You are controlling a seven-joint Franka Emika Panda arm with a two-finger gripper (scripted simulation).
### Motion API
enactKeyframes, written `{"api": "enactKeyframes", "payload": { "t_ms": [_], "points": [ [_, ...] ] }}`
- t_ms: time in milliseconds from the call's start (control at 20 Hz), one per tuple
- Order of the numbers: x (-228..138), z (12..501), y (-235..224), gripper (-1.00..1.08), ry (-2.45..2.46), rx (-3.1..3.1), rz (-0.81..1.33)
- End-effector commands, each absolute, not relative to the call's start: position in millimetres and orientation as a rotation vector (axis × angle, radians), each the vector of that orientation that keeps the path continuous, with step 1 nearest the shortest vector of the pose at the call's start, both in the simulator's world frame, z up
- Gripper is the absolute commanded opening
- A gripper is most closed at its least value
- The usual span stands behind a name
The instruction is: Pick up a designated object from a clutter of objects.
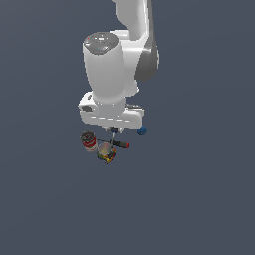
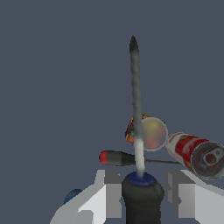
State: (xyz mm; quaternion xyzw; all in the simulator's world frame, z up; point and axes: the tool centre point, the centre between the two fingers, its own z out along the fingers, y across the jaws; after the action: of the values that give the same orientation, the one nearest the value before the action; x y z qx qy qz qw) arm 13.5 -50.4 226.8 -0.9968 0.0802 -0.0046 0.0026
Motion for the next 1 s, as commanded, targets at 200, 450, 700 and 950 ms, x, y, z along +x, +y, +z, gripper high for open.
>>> {"api": "enactKeyframes", "payload": {
  "t_ms": [200, 450, 700, 950],
  "points": [
    [20, 292, -79, -1.00, 0.254, -3.127, -0.009],
    [26, 338, -99, -1.00, 0.256, -3.129, -0.005],
    [31, 372, -115, -1.00, 0.258, -3.130, -0.003],
    [36, 394, -124, -1.00, 0.259, -3.130, -0.001]
  ]
}}
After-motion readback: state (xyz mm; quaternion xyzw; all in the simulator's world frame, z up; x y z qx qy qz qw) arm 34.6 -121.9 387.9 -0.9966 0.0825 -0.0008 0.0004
